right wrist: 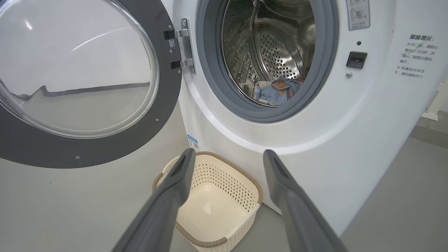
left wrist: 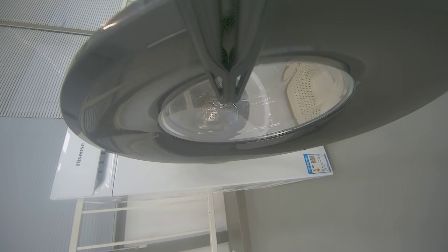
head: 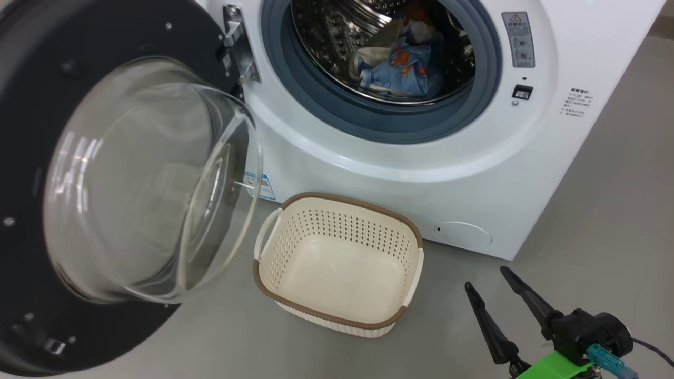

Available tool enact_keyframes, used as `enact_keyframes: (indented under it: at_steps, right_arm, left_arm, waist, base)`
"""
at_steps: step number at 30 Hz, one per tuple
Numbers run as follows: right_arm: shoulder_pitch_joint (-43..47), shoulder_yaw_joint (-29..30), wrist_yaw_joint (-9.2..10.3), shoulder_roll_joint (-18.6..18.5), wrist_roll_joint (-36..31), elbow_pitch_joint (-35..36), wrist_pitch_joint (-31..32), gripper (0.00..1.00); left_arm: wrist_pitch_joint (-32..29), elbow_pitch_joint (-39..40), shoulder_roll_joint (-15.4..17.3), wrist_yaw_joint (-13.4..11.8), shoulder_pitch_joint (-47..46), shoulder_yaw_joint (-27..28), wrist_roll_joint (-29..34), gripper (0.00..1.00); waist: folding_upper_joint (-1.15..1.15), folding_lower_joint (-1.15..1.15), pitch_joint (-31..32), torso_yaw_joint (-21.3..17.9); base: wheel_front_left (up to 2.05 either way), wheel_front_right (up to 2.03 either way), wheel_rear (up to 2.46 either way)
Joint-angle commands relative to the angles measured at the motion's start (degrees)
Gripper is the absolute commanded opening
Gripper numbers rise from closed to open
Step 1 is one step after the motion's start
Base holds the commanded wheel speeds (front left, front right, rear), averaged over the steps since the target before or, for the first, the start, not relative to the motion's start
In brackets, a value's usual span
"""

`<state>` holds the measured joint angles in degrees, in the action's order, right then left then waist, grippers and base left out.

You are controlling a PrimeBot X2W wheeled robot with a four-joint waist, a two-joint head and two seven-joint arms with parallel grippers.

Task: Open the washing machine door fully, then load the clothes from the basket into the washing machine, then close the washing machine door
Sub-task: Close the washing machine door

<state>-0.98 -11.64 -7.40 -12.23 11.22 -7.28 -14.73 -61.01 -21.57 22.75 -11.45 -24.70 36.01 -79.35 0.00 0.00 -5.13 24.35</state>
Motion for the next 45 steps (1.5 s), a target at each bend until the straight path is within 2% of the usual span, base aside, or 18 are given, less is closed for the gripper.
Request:
enact_keyframes:
  at_steps: [1,10,15,24,27,31,36,40,45]
  right_arm:
    - [0.5,-0.8,-0.09,0.0,0.6,1.1,-0.3,1.0]
    - [1.0,-0.1,-0.09,1.8,0.4,1.4,-0.3,1.0]
    - [0.7,-0.1,-0.09,2.8,0.5,1.5,-0.3,1.0]
    - [0.6,0.7,-0.09,4.9,0.4,1.9,-0.3,1.0]
    - [0.5,0.9,-0.09,5.5,0.4,2.0,-0.3,1.0]
    - [-0.2,1.1,-0.09,6.1,0.4,2.1,-0.3,1.0]
    - [-1.0,1.0,-0.09,6.4,0.4,2.0,-0.3,1.0]
    - [-1.7,1.1,-0.09,6.6,0.4,2.0,-0.3,1.0]
    - [-2.3,0.8,-0.09,6.8,0.4,1.7,-0.3,1.0]
  left_arm:
    - [-1.3,2.5,1.8,-0.4,0.6,0.7,-0.8,0.0]
    - [-4.2,10.8,-6.4,-1.7,3.1,-1.9,-3.9,0.0]
    - [-4.2,14.8,-10.5,-1.5,4.4,-4.4,-3.6,0.0]
    - [-5.6,22.1,-15.3,-2.2,6.5,-6.5,-5.3,0.0]
    - [-5.4,25.5,-17.3,-3.2,7.1,-8.1,-5.7,0.0]
    - [-4.3,28.5,-18.8,-3.3,8.4,-10.8,-5.6,0.0]
    - [0.5,28.2,-19.6,-1.5,7.3,-14.0,-5.5,0.0]
    - [6.2,24.8,-19.8,1.5,4.9,-17.4,-5.3,0.0]
    - [13.4,18.5,-19.8,5.2,1.1,-22.6,-7.8,0.0]
  waist:
    - [0.0,0.0,0.6,0.3]
    - [0.0,0.0,1.8,0.5]
    - [0.0,0.0,1.9,-0.3]
    - [0.0,0.0,1.5,-3.8]
    - [0.0,0.0,1.1,-5.0]
    - [0.0,0.0,0.4,-6.8]
    - [0.0,0.0,-0.4,-9.0]
    - [0.0,0.0,-0.7,-11.0]
    - [0.0,0.0,-0.7,-13.5]
  base:
    - [0.0,0.0,0.0]
    - [0.0,0.0,0.0]
    - [0.0,0.0,0.0]
    - [0.0,0.0,0.0]
    - [0.0,0.0,0.0]
    - [0.0,0.0,0.0]
    - [0.0,0.0,0.0]
    - [0.0,0.0,0.0]
    - [0.0,0.0,0.0]
